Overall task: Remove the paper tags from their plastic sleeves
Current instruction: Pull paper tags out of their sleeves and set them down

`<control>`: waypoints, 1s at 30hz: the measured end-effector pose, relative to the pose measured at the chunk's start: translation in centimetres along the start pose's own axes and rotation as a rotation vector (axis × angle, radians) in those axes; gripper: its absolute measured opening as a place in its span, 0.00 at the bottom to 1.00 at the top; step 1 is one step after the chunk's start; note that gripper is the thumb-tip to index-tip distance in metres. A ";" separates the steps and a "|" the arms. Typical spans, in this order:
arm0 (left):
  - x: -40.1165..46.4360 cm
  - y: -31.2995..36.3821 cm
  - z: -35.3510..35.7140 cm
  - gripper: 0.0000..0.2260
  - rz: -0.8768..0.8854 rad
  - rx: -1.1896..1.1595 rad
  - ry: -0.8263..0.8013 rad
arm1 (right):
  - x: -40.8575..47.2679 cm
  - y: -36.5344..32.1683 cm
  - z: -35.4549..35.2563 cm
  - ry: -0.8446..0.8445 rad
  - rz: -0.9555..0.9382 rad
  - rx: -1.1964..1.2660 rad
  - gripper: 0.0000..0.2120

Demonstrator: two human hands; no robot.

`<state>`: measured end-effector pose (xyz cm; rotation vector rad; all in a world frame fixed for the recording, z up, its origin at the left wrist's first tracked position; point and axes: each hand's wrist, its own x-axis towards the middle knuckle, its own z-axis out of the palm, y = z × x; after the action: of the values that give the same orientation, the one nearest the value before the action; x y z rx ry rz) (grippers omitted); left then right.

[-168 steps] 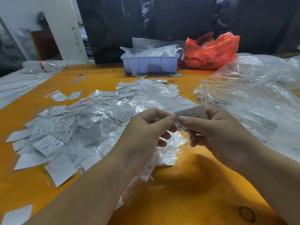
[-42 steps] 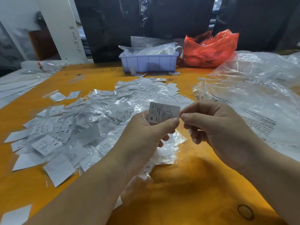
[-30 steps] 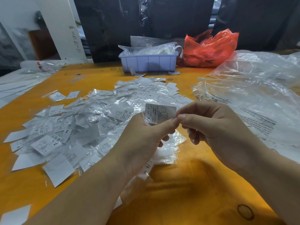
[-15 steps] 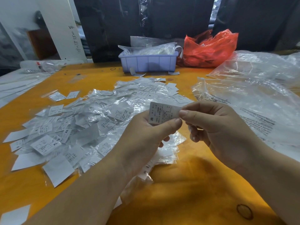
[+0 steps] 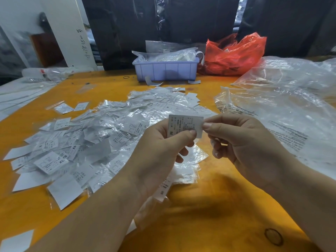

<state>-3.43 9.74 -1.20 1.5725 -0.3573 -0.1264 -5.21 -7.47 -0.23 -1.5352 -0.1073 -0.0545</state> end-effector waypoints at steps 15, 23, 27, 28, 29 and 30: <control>0.6 -0.6 -1.8 0.24 -0.001 0.810 0.291 | 1.1 0.5 -2.0 0.135 -0.044 -0.873 0.06; 1.1 -1.9 -1.6 0.30 0.008 1.046 0.272 | 1.6 1.5 -1.8 -0.018 0.178 -1.307 0.25; 1.0 -1.9 -1.3 0.25 0.022 1.104 0.225 | 1.2 1.5 -1.5 -0.057 0.297 -1.366 0.34; 1.0 -1.9 -1.3 0.24 0.024 1.109 0.201 | 1.1 1.5 -1.4 -0.065 0.331 -1.370 0.36; 1.0 -1.8 -1.2 0.23 0.024 1.107 0.174 | 1.1 1.4 -1.4 -0.072 0.361 -1.372 0.37; 1.0 -1.8 -1.1 0.23 0.020 1.101 0.148 | 1.0 1.4 -1.4 -0.078 0.380 -1.374 0.38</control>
<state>-1.92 10.51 -2.84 2.6421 -0.3397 0.2514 -4.01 -8.81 -1.53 -2.9018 0.2180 0.2967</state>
